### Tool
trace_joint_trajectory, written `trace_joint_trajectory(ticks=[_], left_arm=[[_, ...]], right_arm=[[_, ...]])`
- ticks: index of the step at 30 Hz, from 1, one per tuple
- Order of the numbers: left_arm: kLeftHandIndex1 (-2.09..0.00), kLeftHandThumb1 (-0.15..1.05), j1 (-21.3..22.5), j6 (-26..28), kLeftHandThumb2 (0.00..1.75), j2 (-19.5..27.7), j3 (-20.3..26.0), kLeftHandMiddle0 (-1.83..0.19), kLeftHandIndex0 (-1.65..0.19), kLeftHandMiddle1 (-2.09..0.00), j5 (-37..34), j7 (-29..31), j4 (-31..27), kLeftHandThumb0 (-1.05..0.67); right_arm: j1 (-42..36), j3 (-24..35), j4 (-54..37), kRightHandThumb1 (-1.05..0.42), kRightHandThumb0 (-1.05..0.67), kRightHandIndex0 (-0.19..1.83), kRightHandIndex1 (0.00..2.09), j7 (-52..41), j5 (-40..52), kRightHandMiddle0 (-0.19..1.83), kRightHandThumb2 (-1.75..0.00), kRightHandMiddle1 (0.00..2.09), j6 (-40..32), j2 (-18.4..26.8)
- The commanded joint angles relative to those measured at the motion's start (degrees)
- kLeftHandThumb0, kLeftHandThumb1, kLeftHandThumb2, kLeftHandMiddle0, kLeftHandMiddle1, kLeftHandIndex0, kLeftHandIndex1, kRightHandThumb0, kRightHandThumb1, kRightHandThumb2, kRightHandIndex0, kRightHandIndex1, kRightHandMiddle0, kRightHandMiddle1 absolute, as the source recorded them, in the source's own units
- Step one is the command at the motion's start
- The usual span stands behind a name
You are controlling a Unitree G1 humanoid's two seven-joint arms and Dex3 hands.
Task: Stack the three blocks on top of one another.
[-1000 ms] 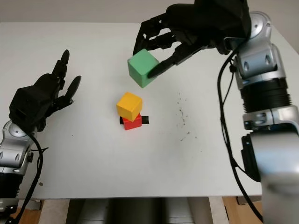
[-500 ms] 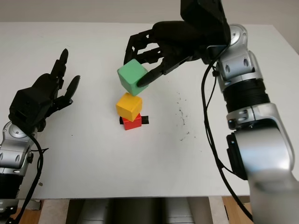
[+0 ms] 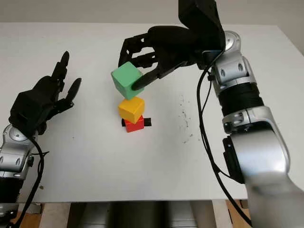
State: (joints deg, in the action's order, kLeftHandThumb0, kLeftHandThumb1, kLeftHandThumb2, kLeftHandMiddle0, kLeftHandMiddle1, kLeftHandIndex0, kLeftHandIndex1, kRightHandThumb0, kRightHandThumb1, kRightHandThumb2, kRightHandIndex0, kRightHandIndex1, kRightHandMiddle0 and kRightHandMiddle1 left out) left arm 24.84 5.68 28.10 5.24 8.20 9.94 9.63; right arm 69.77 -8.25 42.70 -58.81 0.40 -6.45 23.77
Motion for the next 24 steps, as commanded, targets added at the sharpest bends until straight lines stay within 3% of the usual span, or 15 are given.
trace_joint_trajectory(ticks=[1, 24], left_arm=[[-0.04, 1.05, -0.55, 0.17, 0.67, 0.27, 0.35, 0.19, 0.19, -0.01, -0.10, 0.15, -0.93, -0.82], [-0.03, 1.05, -0.27, 1.70, 0.68, 0.95, 0.27, 0.19, 0.19, -0.03, 1.09, 0.80, -1.72, -0.84]], right_arm=[[-0.45, 0.66, 0.19, -0.99, -0.49, 0.24, 0.01, 0.31, 0.57, 0.27, -0.06, 1.65, -0.15, -0.39], [-0.74, -0.20, 5.32, -0.99, -0.44, 0.21, 0.02, 1.64, -1.20, 0.23, -0.06, 1.65, 1.51, -1.11]])
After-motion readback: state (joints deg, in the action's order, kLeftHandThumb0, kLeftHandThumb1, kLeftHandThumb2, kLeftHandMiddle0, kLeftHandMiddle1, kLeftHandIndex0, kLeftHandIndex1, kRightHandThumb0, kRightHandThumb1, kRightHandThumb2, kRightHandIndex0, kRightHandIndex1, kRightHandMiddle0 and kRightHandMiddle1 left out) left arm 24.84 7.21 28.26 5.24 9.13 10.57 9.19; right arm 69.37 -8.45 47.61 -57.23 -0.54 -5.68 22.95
